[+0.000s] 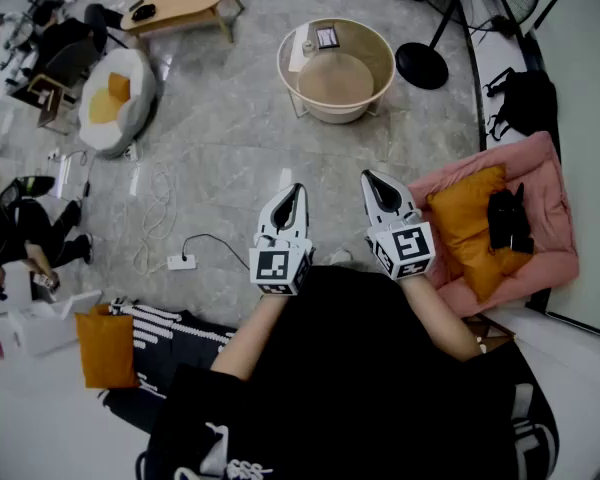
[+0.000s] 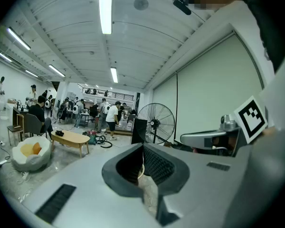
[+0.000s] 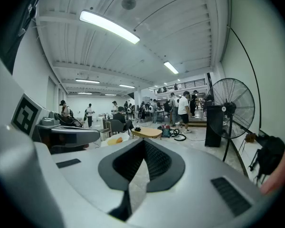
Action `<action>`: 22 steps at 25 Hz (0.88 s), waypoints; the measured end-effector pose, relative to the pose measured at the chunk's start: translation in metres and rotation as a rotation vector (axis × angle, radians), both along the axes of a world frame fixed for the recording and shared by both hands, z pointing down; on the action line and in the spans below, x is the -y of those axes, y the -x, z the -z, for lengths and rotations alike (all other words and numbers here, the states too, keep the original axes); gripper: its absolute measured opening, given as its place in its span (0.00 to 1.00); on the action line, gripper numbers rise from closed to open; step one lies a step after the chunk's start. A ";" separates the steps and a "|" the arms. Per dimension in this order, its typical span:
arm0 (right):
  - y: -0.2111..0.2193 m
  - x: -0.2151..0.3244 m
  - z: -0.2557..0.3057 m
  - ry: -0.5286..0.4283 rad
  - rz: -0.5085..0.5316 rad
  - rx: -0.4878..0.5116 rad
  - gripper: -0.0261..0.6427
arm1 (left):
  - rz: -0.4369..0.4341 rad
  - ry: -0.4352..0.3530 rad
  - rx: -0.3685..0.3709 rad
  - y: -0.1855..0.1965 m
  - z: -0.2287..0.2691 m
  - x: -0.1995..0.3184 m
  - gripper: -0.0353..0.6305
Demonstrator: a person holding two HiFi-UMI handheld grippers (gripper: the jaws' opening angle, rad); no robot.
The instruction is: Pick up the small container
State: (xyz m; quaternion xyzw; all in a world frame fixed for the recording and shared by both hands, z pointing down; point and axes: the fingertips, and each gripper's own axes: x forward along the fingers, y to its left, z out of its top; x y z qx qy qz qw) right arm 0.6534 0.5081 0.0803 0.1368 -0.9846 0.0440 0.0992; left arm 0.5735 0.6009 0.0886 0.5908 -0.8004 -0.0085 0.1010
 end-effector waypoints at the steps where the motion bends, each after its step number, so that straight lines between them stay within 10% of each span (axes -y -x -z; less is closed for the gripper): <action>1: 0.001 -0.001 -0.003 -0.002 0.009 -0.008 0.06 | 0.001 0.005 -0.003 -0.001 -0.003 0.000 0.08; 10: 0.033 -0.010 -0.025 0.068 0.082 -0.027 0.06 | 0.075 0.035 -0.047 0.028 -0.030 -0.022 0.09; 22: 0.203 0.022 -0.045 0.013 0.135 -0.116 0.06 | 0.128 0.057 -0.072 0.222 -0.061 -0.001 0.08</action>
